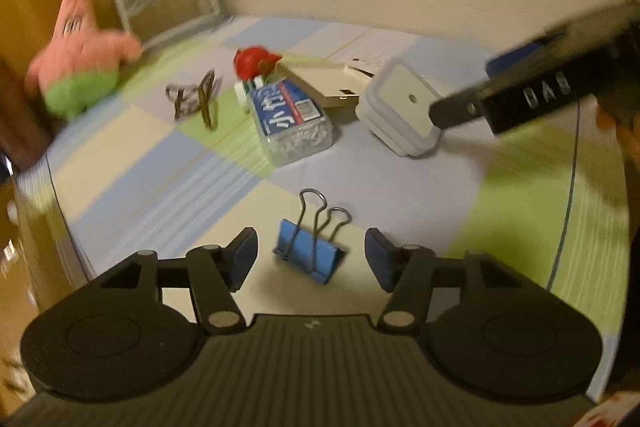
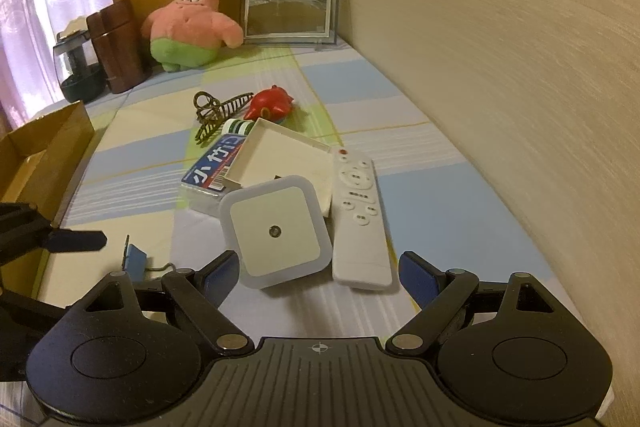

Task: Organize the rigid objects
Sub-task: 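Move the left tool to the blue binder clip and close on it, then carry the binder clip to the box with the left tool while the right tool grasps the night light, then open the left tool to drop the binder clip into the box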

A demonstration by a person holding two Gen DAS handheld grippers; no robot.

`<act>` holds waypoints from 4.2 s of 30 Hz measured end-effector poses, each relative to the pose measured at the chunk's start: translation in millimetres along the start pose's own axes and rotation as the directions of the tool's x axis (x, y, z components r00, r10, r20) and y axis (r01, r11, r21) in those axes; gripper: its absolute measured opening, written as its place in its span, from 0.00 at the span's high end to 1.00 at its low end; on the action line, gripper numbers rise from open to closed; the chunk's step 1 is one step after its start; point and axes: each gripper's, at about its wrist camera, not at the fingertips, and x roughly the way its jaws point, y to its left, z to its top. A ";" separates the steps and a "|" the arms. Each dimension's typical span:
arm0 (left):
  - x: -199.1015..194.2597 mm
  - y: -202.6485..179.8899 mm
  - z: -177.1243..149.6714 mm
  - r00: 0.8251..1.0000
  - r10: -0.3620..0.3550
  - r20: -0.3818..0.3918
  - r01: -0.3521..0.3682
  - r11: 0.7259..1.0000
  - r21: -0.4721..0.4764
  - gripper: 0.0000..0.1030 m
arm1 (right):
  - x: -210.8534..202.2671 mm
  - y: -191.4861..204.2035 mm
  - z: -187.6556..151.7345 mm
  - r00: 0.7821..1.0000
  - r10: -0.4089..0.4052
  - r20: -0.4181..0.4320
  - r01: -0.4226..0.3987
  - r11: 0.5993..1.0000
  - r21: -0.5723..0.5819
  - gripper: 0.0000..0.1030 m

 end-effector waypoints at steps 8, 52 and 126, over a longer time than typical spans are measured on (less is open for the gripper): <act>20.6 3.9 1.7 1.000 0.001 -0.007 0.000 0.995 0.097 0.44 | 4.3 6.9 -0.9 1.000 0.003 -0.002 -0.003 1.000 -0.015 0.18; -7.8 44.8 5.0 0.999 -0.045 -0.002 0.044 0.979 -0.199 0.65 | 50.6 41.6 9.3 1.000 -0.025 -0.007 0.022 0.958 -0.285 0.39; -168.4 171.4 -138.6 0.897 0.395 -0.199 -0.436 0.711 -0.551 0.65 | 16.1 285.6 5.5 0.849 0.522 -0.081 -0.488 0.717 -0.498 0.39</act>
